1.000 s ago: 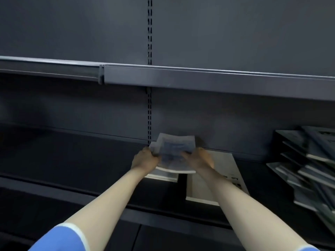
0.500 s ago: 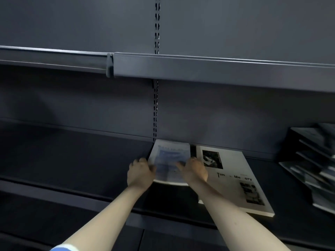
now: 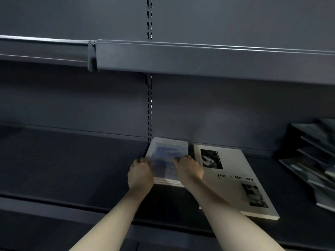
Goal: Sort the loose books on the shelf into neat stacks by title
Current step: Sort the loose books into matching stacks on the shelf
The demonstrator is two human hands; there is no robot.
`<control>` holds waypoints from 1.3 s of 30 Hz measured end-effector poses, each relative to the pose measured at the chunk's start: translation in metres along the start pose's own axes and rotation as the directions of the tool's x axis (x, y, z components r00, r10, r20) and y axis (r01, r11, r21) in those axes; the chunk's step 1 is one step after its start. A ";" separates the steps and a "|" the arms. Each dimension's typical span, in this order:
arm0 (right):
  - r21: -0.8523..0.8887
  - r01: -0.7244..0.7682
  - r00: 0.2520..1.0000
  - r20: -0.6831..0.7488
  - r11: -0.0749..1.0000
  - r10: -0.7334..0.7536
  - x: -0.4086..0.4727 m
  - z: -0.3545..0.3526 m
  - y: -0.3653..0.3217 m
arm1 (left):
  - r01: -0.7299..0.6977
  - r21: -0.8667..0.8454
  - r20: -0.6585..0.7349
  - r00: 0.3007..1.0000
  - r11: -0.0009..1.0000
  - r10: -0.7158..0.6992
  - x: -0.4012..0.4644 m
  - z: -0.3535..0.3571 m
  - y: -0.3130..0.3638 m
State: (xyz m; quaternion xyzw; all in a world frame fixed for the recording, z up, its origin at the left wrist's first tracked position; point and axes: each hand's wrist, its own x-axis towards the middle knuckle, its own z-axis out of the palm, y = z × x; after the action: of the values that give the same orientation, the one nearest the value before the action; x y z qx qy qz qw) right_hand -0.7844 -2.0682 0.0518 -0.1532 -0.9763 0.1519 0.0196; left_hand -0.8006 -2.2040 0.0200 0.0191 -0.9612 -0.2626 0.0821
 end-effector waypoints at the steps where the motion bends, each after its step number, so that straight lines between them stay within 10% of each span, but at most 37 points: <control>1: -0.013 0.002 1.000 -0.009 1.000 -0.002 0.001 0.000 0.000 | 0.009 -0.004 0.002 1.000 1.000 -0.009 0.000 0.002 0.001; 20: -0.022 0.034 0.998 -0.048 0.999 -0.035 0.008 0.002 0.011 | -0.050 -0.078 0.089 0.994 0.996 0.057 -0.002 -0.008 0.003; 39: -0.461 0.000 0.983 -0.161 0.887 -0.084 -0.026 -0.090 0.084 | -0.340 0.189 0.067 0.941 0.921 0.333 -0.013 -0.053 0.046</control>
State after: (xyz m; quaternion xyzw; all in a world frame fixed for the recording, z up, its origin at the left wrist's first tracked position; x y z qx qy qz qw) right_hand -0.7271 -1.9742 0.1129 -0.1452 -0.9819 -0.0978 0.0726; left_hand -0.7784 -2.1897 0.0865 -0.1424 -0.9727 -0.1479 0.1078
